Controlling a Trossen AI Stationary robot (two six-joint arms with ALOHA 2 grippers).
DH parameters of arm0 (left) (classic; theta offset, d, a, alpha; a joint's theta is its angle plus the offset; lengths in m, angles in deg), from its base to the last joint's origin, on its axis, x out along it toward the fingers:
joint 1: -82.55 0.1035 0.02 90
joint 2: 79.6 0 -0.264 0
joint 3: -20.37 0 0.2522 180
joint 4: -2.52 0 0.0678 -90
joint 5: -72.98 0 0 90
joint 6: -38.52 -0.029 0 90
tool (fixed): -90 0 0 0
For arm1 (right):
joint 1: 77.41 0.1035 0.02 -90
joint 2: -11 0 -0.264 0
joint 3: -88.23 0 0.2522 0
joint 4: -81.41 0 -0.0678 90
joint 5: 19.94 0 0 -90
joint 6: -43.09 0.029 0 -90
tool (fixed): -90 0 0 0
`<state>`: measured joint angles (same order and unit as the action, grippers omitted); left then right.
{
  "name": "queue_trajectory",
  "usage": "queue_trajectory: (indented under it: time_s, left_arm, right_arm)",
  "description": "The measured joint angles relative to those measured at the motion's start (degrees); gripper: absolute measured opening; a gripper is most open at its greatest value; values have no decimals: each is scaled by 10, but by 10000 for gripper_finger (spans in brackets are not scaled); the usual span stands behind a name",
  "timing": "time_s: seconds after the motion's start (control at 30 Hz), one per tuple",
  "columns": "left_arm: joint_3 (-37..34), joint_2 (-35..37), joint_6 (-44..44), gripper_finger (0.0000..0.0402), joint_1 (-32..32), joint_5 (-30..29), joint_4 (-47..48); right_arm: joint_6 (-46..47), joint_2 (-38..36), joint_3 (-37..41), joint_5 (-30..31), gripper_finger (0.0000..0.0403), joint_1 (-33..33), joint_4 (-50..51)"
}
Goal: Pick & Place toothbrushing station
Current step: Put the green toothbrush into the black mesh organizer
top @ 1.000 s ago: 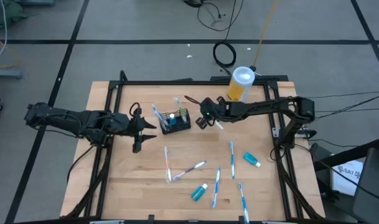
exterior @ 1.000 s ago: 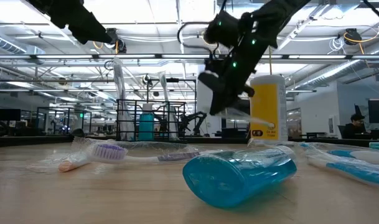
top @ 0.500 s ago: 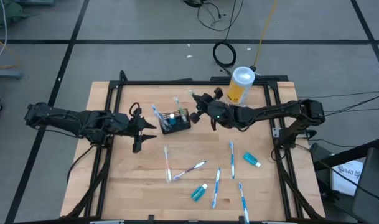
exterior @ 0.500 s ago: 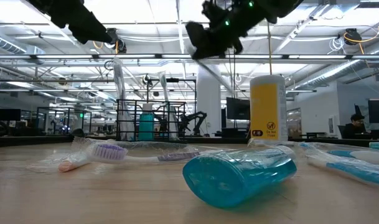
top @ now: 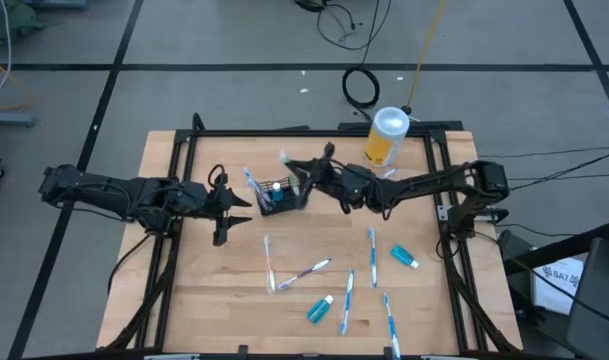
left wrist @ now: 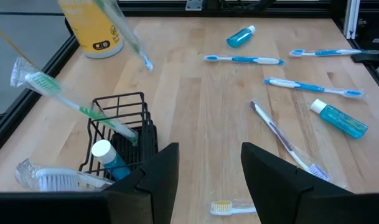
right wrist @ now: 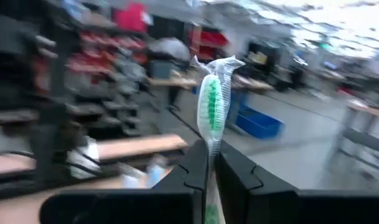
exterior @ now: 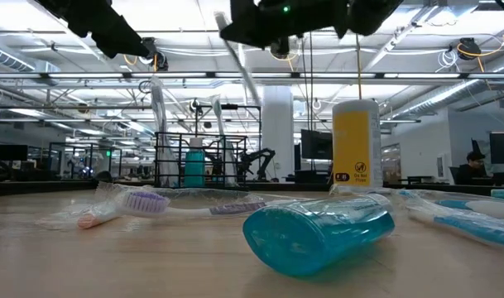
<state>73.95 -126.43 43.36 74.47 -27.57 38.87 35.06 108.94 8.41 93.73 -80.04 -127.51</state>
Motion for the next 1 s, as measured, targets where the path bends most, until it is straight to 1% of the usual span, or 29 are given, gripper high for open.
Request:
queue_trajectory:
  time_s: [0.03, 0.1, 0.17, 0.27, 0.33, 0.4, 0.47, 0.53, 0.63, 0.73, 1.0]
  left_arm:
    - [0, 0, 0, 177, 0, 0, 0]
    - [0, 0, 0, 177, 0, 0, 0]
    - [0, 0, -1, 177, 0, 0, -1]
    - [0, 0, -1, 177, 0, 0, -1]
    - [0, 0, -1, 177, 0, 0, -1]
    - [0, 0, -1, 177, 0, 0, -1]
    - [0, 0, -1, 177, 0, 0, -1]
    - [0, 0, -1, 177, 0, 0, -1]
    - [0, 0, -1, 177, 0, 0, 0]
    - [0, 0, -1, 177, 0, 0, 2]
    - [0, 0, -2, 177, 0, 0, 3]
  right_arm:
    - [1, 9, 0, -13, 10, 0, -11]
    - [2, 30, 0, -16, 7, 0, -34]
    - [-16, 57, 0, -16, 6, -2, -68]
    - [-18, 95, 0, -16, 6, -5, -150]
    - [-17, 123, 0, -28, 6, -8, -224]
    - [-9, 147, 0, -28, 6, -8, -267]
    - [4, 164, 0, -25, 6, -8, -283]
    - [6, 175, 0, -8, 6, -7, -288]
    - [-22, 187, -1, 20, 6, -6, -311]
    - [-33, 192, -1, 33, 6, -4, -330]
    - [-54, 185, -1, 36, 6, -4, -333]
